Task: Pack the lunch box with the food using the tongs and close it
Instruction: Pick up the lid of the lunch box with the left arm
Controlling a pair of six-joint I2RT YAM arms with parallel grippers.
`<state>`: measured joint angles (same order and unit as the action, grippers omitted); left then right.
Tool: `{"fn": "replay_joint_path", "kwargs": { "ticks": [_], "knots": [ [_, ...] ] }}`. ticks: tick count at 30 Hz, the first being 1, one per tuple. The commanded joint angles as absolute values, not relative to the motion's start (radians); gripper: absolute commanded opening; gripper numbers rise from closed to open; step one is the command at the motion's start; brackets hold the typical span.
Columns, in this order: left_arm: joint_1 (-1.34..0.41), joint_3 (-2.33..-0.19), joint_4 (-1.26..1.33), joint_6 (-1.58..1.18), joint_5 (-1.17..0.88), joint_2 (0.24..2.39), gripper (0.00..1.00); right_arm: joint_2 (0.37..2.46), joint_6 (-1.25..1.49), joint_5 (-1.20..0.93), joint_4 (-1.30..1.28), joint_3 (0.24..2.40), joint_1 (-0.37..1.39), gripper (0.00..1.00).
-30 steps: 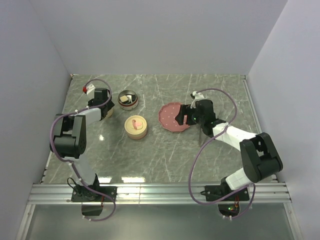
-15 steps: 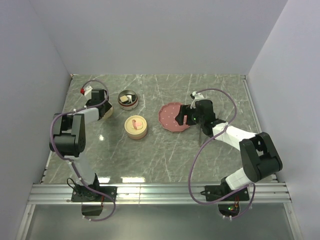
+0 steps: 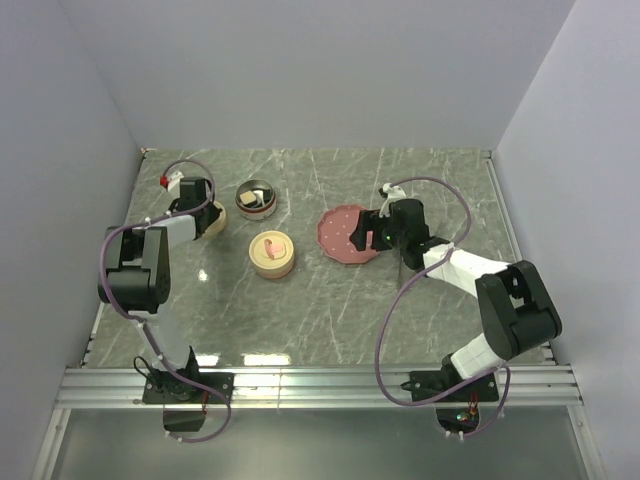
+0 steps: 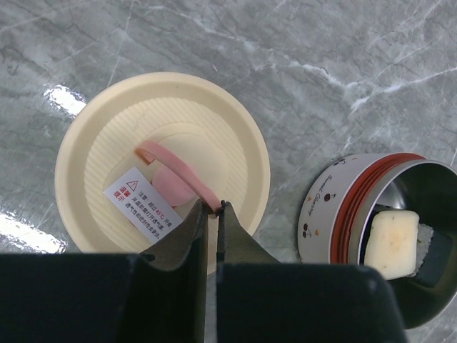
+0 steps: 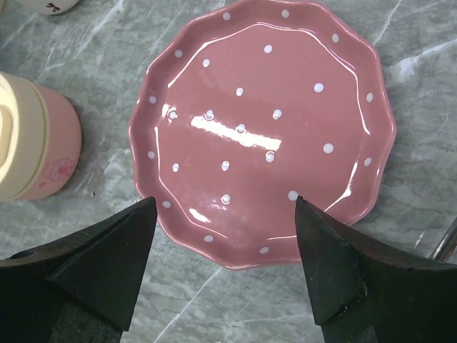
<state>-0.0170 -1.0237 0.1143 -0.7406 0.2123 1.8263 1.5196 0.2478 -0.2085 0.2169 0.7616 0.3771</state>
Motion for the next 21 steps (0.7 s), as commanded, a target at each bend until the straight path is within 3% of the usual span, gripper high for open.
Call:
{"fn": "replay_joint_path", "kwargs": {
  "ticks": [1, 21],
  "knots": [
    [-0.015, -1.022, 0.094, -0.709, 0.181, 1.793, 0.00, 1.528, 0.238, -0.219, 0.241, 0.810, 0.382, 0.85],
    [-0.109, -0.855, 0.150, -0.539, 0.156, 1.479, 0.00, 1.529, 0.252, -0.227, 0.247, 0.808, 0.382, 0.85]
  ]
}}
